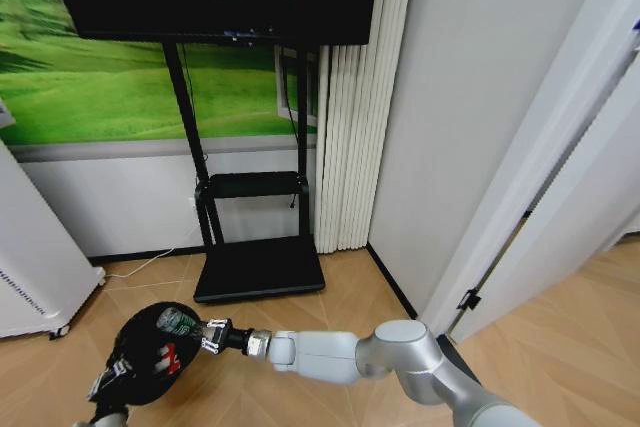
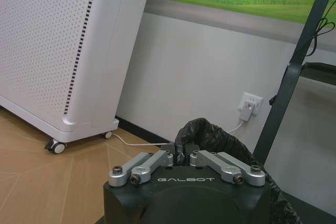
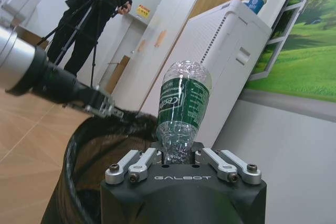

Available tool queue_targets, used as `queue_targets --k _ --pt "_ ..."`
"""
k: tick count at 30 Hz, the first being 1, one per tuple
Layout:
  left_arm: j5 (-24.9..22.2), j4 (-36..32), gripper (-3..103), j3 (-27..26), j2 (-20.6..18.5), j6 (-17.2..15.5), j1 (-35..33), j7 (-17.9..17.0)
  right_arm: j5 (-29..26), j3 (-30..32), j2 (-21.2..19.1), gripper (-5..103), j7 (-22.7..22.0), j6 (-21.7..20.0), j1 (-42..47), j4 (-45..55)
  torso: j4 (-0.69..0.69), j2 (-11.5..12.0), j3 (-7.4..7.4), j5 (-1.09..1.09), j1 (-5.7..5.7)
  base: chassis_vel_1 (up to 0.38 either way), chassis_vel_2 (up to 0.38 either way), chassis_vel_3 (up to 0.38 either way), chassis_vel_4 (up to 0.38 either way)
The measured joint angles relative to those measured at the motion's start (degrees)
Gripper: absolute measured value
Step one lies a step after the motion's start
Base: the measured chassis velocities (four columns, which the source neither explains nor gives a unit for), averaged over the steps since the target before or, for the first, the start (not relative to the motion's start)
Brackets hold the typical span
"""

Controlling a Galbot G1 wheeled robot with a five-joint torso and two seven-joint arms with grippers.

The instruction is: Pick up the trash bin and place the garbage on the floor into it.

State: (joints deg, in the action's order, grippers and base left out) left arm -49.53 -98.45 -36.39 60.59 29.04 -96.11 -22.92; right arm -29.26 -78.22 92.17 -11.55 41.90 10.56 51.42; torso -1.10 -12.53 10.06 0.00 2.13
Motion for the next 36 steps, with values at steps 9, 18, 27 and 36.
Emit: queue_targets --k 9,18,27,36 --pt "1.7 0.7 8 2.6 0.6 -0.3 1.9 0.0 -2.0 2.3 0.0 23 -2.9 -0.2 -1.4 6.0 0.0 0.0 0.0 0.0 0.0 0.0 0.0 0.0 0.0" --pt "3.8 -0.3 8 6.9 0.5 -0.3 3.3 0.3 -5.9 0.1 0.0 23 -2.9 -2.4 0.9 9.2 -0.02 0.0 0.0 0.0 0.0 0.0 0.0 0.0 0.0" --pt "7.0 -2.4 8 8.8 1.2 1.0 -1.6 3.1 -4.2 1.0 0.0 23 -3.5 -1.7 2.5 7.4 0.01 0.0 0.0 0.0 0.0 0.0 0.0 0.0 0.0" --pt "8.1 -3.9 8 9.6 1.3 1.7 -2.6 3.5 -3.9 0.7 0.0 23 -6.1 -2.5 4.2 7.0 -0.02 0.0 -0.01 0.0 0.0 0.0 0.0 0.0 0.0"
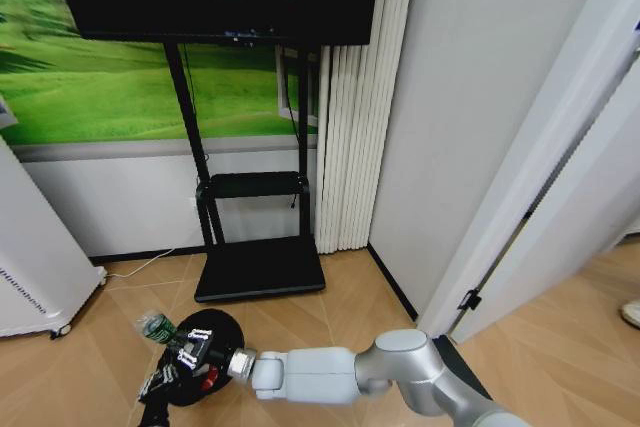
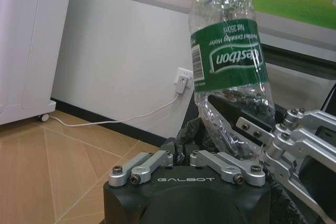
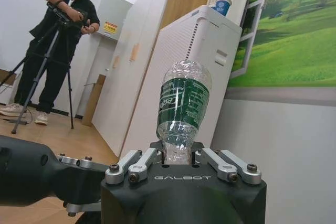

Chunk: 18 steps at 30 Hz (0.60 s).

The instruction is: Pick up the trash bin and place the garbage on the floor into it.

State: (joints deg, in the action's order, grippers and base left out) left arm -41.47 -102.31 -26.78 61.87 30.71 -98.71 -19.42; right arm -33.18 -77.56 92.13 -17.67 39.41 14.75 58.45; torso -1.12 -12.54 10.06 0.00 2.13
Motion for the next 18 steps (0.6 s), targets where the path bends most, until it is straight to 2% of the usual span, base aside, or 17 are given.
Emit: queue_targets --k 1,2,5,9,10,12,14,15,16,18 --pt "0.0 0.0 8 -0.1 0.0 0.2 -0.3 0.3 0.4 0.0 0.0 20 -1.3 -0.3 0.3 -0.1 0.0 0.0 0.0 0.01 0.0 0.0 0.0 0.0 0.0" --pt "0.0 0.0 8 -0.2 0.0 0.3 -0.6 0.5 0.7 0.0 0.0 29 -2.2 -0.5 0.4 -0.4 0.01 0.0 0.0 0.0 0.0 0.0 0.0 0.0 0.0" --pt "0.0 0.0 8 -0.3 0.0 0.4 -0.7 0.7 0.8 0.0 0.0 29 -2.8 -0.6 0.5 -0.7 0.02 0.0 0.0 0.01 0.0 0.0 0.0 0.0 0.0" --pt "0.1 0.5 8 -0.4 0.1 0.7 -0.8 0.8 1.3 0.8 0.0 51 -4.2 -0.7 0.7 -1.4 0.01 0.0 0.0 0.0 0.0 0.0 0.0 0.0 0.0" --pt "0.1 0.5 8 -0.4 0.1 0.7 -0.8 0.8 1.3 0.8 0.0 51 -4.2 -0.7 0.7 -1.4 0.01 0.0 0.0 0.0 0.0 0.0 0.0 0.0 0.0" --pt "0.0 0.8 8 -0.5 0.0 0.7 -0.4 0.8 1.7 0.9 0.0 62 -4.9 -0.6 0.7 -1.4 0.01 0.0 0.0 0.01 0.0 0.0 0.0 0.0 0.0" --pt "0.0 0.8 8 -0.5 0.0 0.7 -0.4 0.8 1.7 1.0 0.0 62 -4.9 -0.6 0.7 -1.4 0.01 0.0 0.0 0.01 0.0 0.0 0.0 0.0 0.0" --pt "0.0 0.8 8 -0.5 -0.1 0.7 -0.2 0.8 1.8 1.0 0.0 67 -5.2 -0.6 0.7 -1.4 0.01 0.0 0.0 0.0 0.0 0.0 0.0 0.0 0.0" --pt "-0.1 0.8 8 -0.5 -0.2 0.7 -0.1 0.7 1.9 1.0 0.0 78 -5.4 -0.5 0.7 -1.3 0.01 0.0 0.0 0.01 0.0 0.0 0.0 0.0 0.0" --pt "-0.1 0.8 8 -0.5 -0.2 0.7 0.0 0.7 2.0 1.0 0.0 78 -5.5 -0.4 0.8 -1.3 0.01 0.0 0.0 0.01 0.0 0.0 0.0 0.0 0.0"
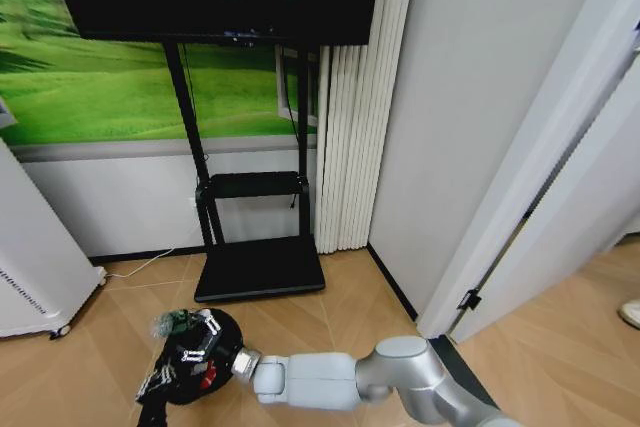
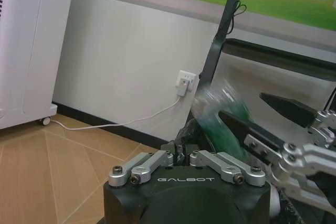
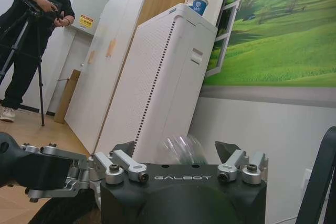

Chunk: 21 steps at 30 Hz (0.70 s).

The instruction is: Pick up the trash bin and place the garbage on the floor into it.

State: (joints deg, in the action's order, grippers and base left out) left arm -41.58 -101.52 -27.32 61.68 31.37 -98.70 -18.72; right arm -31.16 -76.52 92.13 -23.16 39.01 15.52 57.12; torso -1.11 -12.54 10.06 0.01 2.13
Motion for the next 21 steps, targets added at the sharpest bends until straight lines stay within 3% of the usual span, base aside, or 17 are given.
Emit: queue_targets --k 1,6,15,16,21 --pt "0.0 0.0 8 0.0 0.0 0.0 0.0 0.0 0.0 0.0 0.0 78 0.0 0.0 0.0 0.0 0.0 0.0 0.0 0.0 0.0 0.0 0.0 0.0 0.0" --pt "-0.1 0.0 8 -0.2 0.0 0.0 0.1 -0.1 0.4 0.1 0.0 98 -0.2 0.3 0.2 -0.1 0.0 0.0 0.0 0.0 0.0 0.0 0.0 0.0 0.0" --pt "-0.3 0.1 8 -1.7 0.3 0.0 -0.4 -0.2 2.4 2.1 0.0 100 -4.5 -0.3 0.4 -0.1 0.0 0.0 0.0 0.0 0.0 0.0 0.0 0.0 0.0" --pt "-0.8 -0.8 8 -2.8 0.2 0.1 -1.2 -0.5 0.8 5.0 0.0 100 -8.3 -3.0 -0.2 0.4 0.0 0.0 0.0 0.0 0.0 0.0 0.0 0.0 0.0" --pt "-1.5 -3.2 8 -5.3 0.4 0.2 -4.0 -1.1 -2.4 9.6 0.0 100 -13.3 -8.1 -1.7 -0.5 0.0 0.0 0.0 0.0 0.0 0.0 0.0 0.0 0.0"
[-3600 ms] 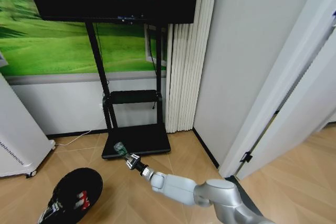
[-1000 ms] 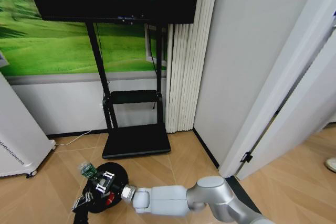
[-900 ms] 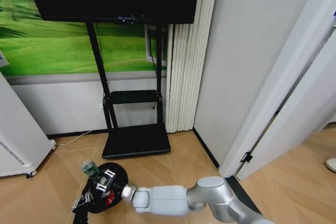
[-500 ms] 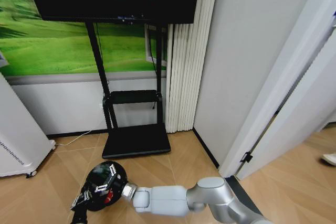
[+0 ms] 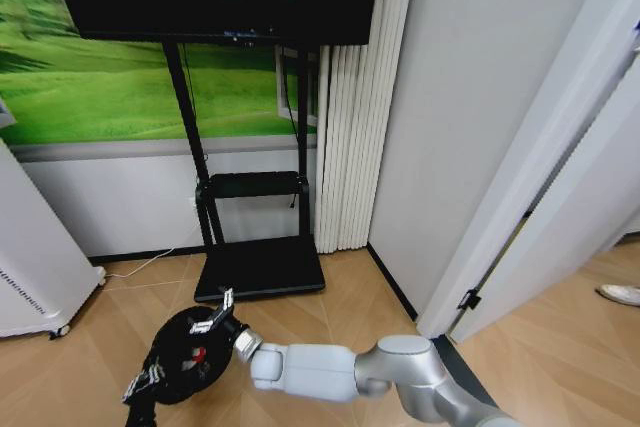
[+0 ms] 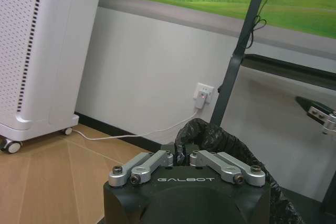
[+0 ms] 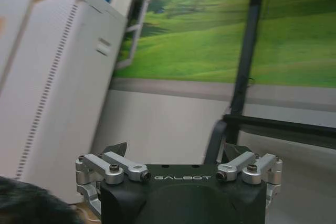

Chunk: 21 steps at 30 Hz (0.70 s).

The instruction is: Pick up the trash bin and place the garbage on the floor into it.

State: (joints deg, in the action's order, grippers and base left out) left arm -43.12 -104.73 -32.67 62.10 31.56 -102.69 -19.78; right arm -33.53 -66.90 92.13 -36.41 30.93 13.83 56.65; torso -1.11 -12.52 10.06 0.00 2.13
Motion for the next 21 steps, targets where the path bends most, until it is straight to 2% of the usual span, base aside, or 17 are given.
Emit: queue_targets --k 1,6,7,9,13,15,21 --pt "-0.4 -0.6 8 -0.8 0.0 0.0 -0.8 -0.1 -0.5 1.7 0.0 100 -1.6 -1.4 0.1 -0.3 0.0 0.0 0.0 0.0 0.0 0.0 0.0 0.0 0.0" --pt "-0.6 -1.3 8 -2.2 -0.2 0.2 -1.9 -0.3 1.1 4.4 -0.1 100 -2.6 -1.4 0.4 -0.5 0.0 0.0 0.0 0.0 0.0 0.0 0.0 0.0 0.0" --pt "-0.7 -1.8 8 -2.4 -0.3 0.2 -2.1 -0.6 1.5 5.1 -1.0 100 -2.8 -1.4 0.5 0.3 0.04 0.0 0.0 -0.03 0.0 0.0 0.0 0.0 0.0" --pt "-0.8 -2.5 8 -2.9 -0.3 0.2 -2.4 -1.1 3.2 6.6 -4.2 100 -2.9 -0.3 0.8 0.9 -0.02 0.0 0.0 -0.02 0.0 0.0 0.0 0.0 0.0" --pt "-0.7 -2.7 8 -3.0 -0.2 0.0 -2.5 -1.4 4.6 7.7 -6.1 100 -2.9 0.7 1.0 1.5 -0.03 0.0 0.0 -0.02 0.0 0.0 0.0 0.0 0.0" --pt "-0.2 -3.1 8 -3.0 0.2 -0.2 -2.7 -1.6 6.6 9.1 -8.8 100 -2.3 2.0 1.5 2.7 -0.05 0.0 0.01 -0.01 0.01 0.045 -0.023 -0.065 -0.013" --pt "1.0 -3.4 8 -2.5 1.3 -0.4 -3.2 -2.0 7.9 9.8 -9.7 100 -1.6 2.9 2.4 3.2 0.0 0.0 0.01 -0.01 0.01 0.154 0.004 -0.157 0.005"
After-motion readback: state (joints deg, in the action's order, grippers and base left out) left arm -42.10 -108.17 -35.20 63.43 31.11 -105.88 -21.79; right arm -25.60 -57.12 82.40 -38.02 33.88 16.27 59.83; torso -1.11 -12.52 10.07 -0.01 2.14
